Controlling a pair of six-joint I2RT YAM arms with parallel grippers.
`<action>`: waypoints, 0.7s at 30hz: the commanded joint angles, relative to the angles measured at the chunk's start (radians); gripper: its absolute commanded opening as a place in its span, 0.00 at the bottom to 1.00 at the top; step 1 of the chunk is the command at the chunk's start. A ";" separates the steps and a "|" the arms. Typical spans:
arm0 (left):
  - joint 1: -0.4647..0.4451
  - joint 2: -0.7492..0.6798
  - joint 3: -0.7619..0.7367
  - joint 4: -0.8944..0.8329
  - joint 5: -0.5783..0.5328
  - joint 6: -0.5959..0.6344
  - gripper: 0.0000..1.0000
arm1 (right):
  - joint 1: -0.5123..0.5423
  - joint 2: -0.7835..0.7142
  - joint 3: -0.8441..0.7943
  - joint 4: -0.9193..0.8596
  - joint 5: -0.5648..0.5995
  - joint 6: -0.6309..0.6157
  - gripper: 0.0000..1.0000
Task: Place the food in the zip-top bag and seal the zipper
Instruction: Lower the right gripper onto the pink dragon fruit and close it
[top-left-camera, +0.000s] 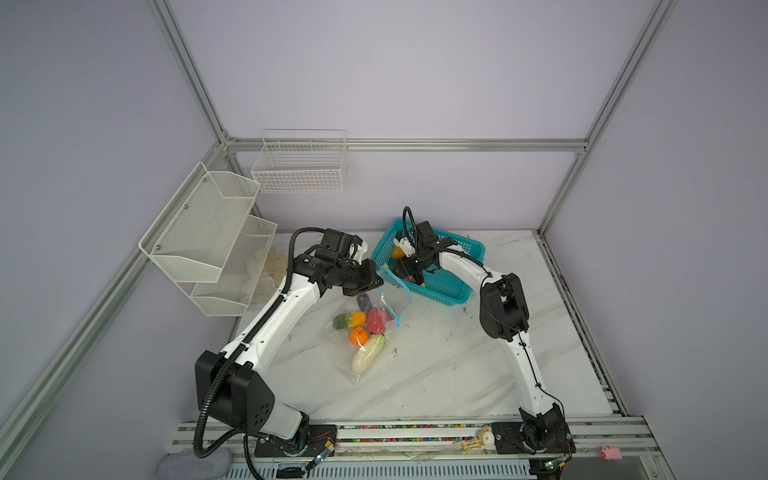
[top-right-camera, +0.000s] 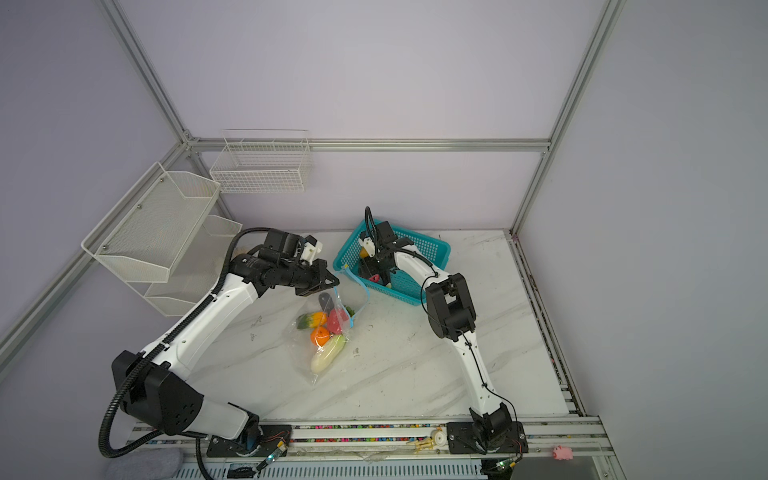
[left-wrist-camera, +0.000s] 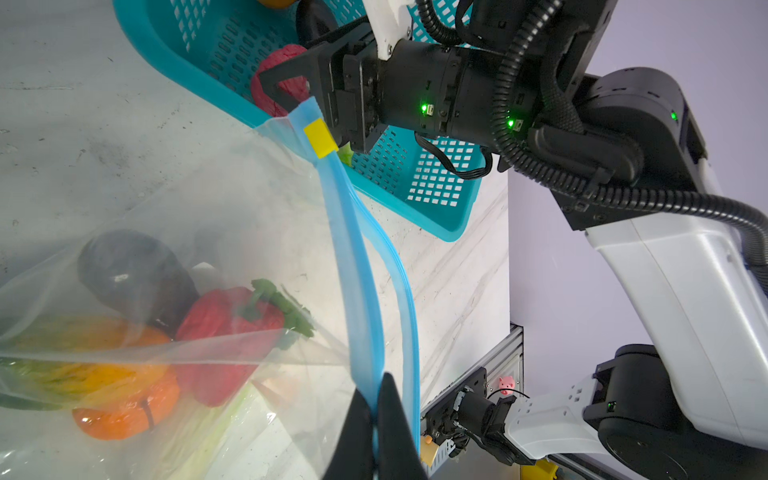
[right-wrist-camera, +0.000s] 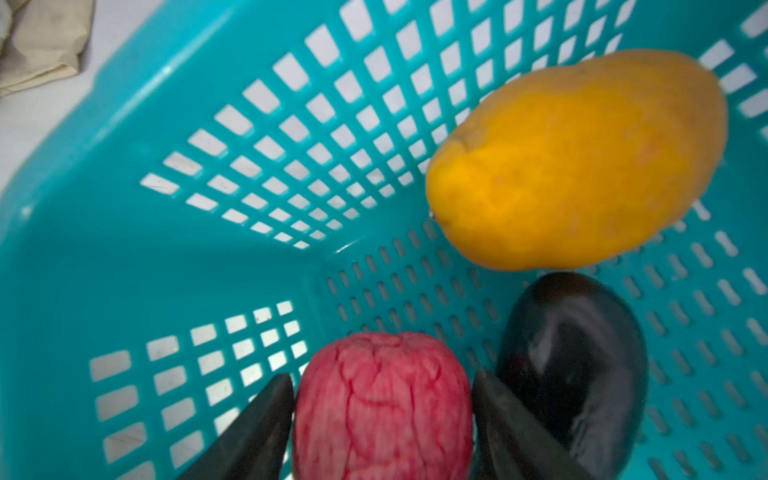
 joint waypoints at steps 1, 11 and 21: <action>0.001 -0.025 0.024 0.033 0.018 -0.004 0.00 | 0.015 0.015 0.017 -0.074 0.066 -0.030 0.68; 0.001 -0.022 0.026 0.036 0.023 -0.010 0.00 | 0.015 -0.039 -0.029 -0.045 0.147 -0.020 0.61; -0.001 -0.019 0.020 0.042 0.022 -0.012 0.00 | 0.015 -0.045 -0.018 -0.092 0.189 -0.015 0.63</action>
